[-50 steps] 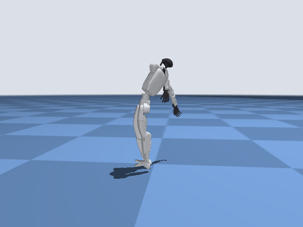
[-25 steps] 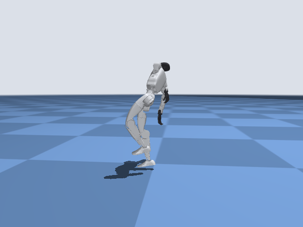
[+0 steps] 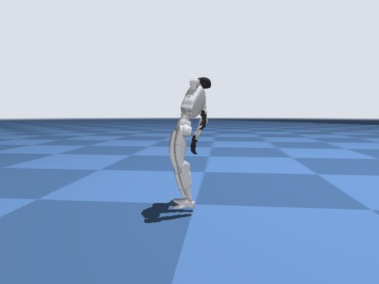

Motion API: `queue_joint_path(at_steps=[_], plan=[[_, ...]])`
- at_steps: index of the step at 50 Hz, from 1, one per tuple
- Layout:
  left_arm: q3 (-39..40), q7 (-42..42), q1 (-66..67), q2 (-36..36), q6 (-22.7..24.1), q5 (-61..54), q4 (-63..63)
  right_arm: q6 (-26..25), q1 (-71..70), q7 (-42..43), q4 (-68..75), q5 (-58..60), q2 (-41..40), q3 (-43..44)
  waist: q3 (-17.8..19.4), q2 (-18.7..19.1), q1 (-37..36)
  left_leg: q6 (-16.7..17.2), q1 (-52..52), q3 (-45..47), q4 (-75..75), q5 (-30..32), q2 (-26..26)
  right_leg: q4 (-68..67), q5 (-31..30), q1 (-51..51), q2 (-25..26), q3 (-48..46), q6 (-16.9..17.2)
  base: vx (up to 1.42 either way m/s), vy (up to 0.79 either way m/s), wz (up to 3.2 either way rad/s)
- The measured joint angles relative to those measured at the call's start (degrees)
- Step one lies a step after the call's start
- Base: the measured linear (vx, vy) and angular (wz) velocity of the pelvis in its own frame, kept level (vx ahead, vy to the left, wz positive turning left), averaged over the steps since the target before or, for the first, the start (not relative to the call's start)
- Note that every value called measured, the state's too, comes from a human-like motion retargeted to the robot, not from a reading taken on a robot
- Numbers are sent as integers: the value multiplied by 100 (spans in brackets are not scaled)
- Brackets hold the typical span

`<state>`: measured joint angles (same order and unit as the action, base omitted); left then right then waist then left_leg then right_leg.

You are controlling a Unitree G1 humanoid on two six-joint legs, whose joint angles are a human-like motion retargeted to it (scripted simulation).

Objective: In place motions

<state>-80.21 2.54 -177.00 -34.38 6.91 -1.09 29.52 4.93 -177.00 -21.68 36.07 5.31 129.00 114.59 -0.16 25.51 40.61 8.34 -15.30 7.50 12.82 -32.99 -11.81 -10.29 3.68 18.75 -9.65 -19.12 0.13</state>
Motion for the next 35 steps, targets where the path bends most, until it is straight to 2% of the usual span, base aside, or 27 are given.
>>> queue_joint_path(at_steps=[3,6,15,20,25,27,29,32,35], plan=[[0,41,0,0,-16,46,-79,14,0,-29,151,96,0,0,39,0,332,-506,-510,1,-713,-458,83,41,43,245,125,-84,79,20,16,33],[0,53,0,0,-15,364,-219,52,0,60,283,255,0,0,10,-19,591,-741,-624,-171,-995,-456,94,138,-3,358,158,-155,141,8,13,32],[0,-291,0,0,-24,2320,-707,64,1,369,1389,1020,0,0,-337,-75,838,-860,-616,-335,-1060,-672,-42,12,-107,304,86,-134,242,16,14,8],[0,-374,0,0,-86,2756,-801,-29,2,418,2295,1349,0,0,-523,-90,1077,-860,-638,-316,-971,-803,3,-522,-406,92,80,68,255,15,10,-10],[0,-234,0,0,-45,2596,-983,-37,0,376,3044,1658,0,0,-476,-100,1522,-820,-788,-244,-930,-904,382,-2076,-1478,-640,257,483,-24,1,6,4],[0,-148,0,0,55,2450,-1212,-24,0,425,3277,1758,0,0,-412,-95,1759,-802,-806,-166,-917,-912,618,-2817,-1410,-1051,448,648,14,-9,7,8],[0,-65,0,0,162,2295,-1487,-29,0,513,3529,1840,0,0,-321,-85,1986,-821,-823,-80,-897,-928,850,-3683,-1252,-1503,438,466,-144,-9,10,-1],[0,44,0,0,312,2083,-1906,-78,0,621,3946,1859,0,0,-259,-61,2253,-899,-807,12,-880,-938,1126,-4899,-930,-2180,243,1,-564,-7,8,7],[0,242,0,0,407,1610,-2253,-203,0,787,4668,1798,0,0,-483,-62,2503,-1068,-735,-11,-848,-919,1115,-6091,-679,-2980,-74,-140,-733,-6,6,28]])
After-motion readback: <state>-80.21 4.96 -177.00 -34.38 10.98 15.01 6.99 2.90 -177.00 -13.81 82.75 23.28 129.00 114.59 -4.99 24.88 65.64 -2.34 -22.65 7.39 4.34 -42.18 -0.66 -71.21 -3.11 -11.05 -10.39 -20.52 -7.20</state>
